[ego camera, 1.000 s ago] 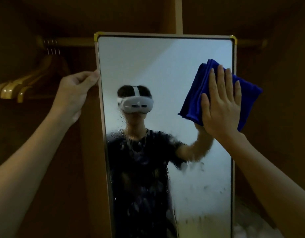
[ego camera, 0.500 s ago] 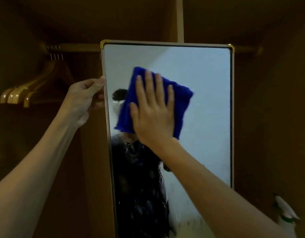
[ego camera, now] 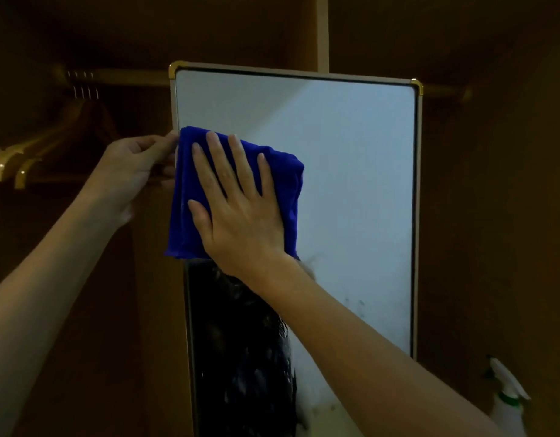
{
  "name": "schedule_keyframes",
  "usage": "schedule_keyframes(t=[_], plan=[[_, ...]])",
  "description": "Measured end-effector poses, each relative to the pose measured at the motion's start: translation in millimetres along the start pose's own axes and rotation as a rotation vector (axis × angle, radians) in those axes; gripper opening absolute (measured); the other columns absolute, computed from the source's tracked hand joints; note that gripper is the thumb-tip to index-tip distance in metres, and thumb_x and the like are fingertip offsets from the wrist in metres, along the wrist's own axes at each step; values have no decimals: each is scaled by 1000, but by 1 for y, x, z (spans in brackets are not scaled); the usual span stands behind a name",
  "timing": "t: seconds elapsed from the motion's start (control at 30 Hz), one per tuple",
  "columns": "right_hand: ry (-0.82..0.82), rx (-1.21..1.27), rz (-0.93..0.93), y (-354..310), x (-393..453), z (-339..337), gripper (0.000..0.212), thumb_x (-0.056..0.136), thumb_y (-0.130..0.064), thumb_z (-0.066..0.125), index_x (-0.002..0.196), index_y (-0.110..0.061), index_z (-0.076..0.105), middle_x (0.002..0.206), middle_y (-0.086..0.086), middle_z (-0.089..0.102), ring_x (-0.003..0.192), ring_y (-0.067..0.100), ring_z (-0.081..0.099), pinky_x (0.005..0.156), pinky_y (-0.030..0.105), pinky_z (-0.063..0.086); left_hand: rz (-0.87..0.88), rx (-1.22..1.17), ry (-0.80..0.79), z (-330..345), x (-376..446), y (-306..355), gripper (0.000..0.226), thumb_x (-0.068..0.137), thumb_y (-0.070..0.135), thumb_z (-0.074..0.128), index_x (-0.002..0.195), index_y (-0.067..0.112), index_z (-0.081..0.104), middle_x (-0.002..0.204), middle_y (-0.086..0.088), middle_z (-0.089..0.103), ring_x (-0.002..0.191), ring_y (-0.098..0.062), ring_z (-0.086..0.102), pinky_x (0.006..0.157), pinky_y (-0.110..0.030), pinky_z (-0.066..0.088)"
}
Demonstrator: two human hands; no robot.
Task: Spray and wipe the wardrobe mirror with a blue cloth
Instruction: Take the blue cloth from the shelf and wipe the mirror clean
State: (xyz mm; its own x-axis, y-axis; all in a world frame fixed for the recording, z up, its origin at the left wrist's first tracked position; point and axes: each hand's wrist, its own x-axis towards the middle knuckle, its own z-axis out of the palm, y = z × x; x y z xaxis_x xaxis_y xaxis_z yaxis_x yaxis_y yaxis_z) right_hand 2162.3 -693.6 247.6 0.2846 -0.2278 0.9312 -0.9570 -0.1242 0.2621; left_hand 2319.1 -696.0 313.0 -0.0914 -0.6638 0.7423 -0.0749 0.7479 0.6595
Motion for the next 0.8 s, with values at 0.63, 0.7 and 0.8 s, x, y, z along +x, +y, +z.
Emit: schedule_keyframes(t=[0.63,0.7,0.8], plan=[[87,-153,320,189,-55,-17,62,103,-47,10,158,-18,5,167,4,6,154,21,1,124,50,9,15,-4,-19,-12,9,1,17,96,33,53,91,24,67,91,5,68,83,-8,66,63,-18,58],[95,-150,347,186,-55,-16,62,103,-48,8,158,-19,5,166,4,6,154,22,2,124,50,9,11,10,-16,-12,8,1,19,99,32,51,92,24,66,90,6,67,81,-6,66,62,-17,58],[114,-112,455,171,-52,-15,62,103,-47,8,158,-19,6,166,5,6,154,24,2,124,51,8,-15,-23,-39,-10,6,2,19,97,33,52,93,22,67,84,7,69,75,-4,66,61,-17,57]])
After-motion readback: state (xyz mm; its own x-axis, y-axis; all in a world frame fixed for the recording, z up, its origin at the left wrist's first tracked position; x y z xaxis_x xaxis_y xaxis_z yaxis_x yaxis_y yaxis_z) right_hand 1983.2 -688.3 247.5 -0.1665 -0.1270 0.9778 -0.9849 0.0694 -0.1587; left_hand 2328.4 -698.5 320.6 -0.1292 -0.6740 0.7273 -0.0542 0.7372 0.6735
